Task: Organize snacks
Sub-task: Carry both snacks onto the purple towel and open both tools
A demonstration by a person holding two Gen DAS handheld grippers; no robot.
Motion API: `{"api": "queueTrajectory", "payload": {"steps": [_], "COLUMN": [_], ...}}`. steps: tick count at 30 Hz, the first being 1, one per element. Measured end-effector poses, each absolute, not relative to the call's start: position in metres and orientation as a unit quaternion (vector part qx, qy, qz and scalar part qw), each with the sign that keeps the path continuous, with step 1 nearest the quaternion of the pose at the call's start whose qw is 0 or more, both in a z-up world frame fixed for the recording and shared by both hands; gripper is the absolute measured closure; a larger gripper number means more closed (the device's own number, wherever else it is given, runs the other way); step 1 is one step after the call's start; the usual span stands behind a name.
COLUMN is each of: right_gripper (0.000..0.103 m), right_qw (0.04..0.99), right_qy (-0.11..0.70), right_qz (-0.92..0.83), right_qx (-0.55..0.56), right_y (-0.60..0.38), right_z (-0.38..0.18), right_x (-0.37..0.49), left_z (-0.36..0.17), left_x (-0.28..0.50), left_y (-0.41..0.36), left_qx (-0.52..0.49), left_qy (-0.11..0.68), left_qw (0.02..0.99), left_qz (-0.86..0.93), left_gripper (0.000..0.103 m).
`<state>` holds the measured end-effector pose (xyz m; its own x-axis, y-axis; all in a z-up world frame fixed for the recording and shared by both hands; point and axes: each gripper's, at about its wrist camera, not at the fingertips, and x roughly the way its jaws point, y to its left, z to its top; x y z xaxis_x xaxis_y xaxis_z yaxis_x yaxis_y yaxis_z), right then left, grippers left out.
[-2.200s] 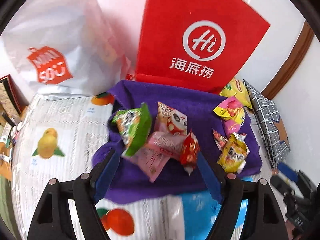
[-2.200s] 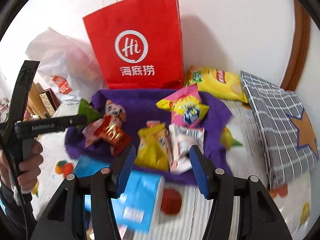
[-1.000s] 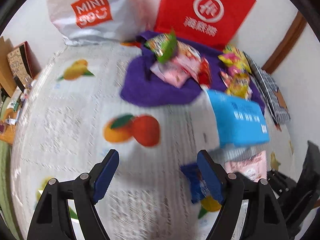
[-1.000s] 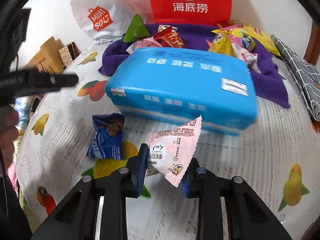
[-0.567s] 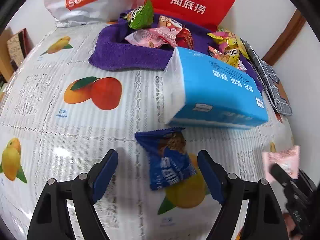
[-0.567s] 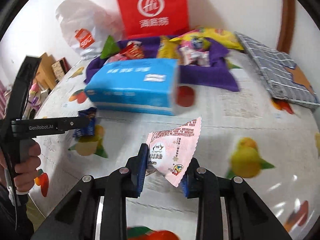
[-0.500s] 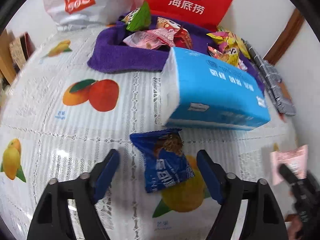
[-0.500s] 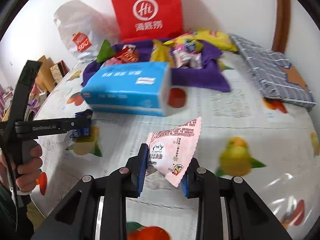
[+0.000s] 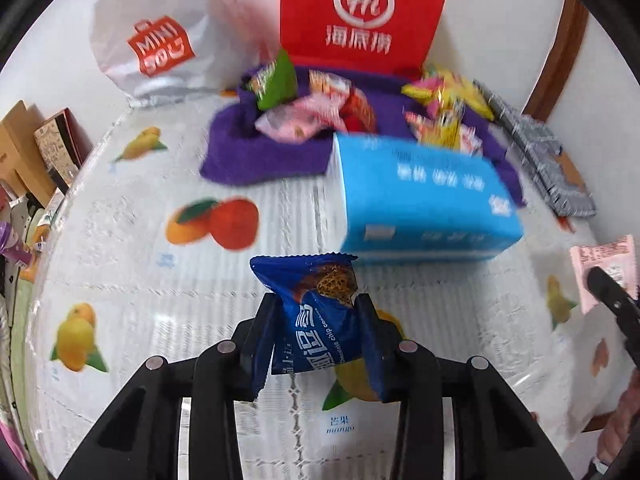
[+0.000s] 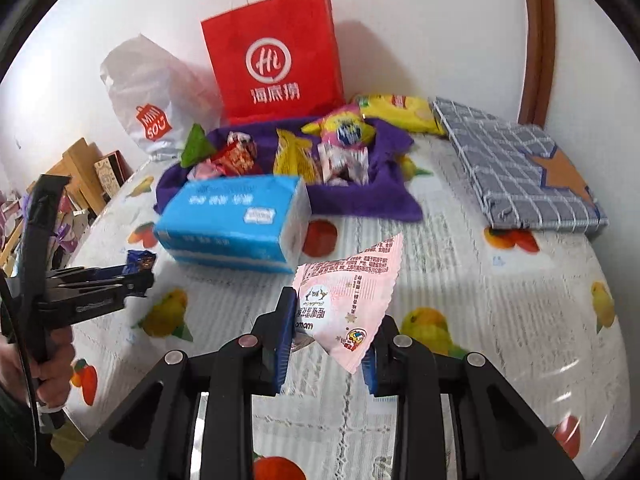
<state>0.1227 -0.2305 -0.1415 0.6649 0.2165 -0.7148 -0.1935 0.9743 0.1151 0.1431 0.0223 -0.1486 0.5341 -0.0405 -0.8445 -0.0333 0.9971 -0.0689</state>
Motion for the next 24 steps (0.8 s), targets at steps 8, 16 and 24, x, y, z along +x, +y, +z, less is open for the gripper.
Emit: {"api": "queueTrajectory", "payload": {"steps": [8,16,24], "right_gripper": [0.074,0.074,0.074], "right_qw": [0.923,0.928,0.929], "right_qy": [0.368,0.358,0.356], "right_qz": [0.109,0.104,0.098], "right_qx": [0.003,0.002,0.004], "right_y": [-0.218,-0.212,-0.212], "right_z": [-0.101,-0.075,-0.062], "right_x": [0.141,0.166,0.21], "left_z": [-0.091,-0.061,-0.049], "left_x": [0.153,0.181,0.226], "left_y": [0.031,0.033,0.036], "left_qx": [-0.046,-0.058,-0.058], "left_qy": [0.441,0.418,0.411], "left_qw": [0.897,0.906,0.909], "left_qz": [-0.008,-0.025,-0.023], "left_gripper": [0.066,0.066,0.066]}}
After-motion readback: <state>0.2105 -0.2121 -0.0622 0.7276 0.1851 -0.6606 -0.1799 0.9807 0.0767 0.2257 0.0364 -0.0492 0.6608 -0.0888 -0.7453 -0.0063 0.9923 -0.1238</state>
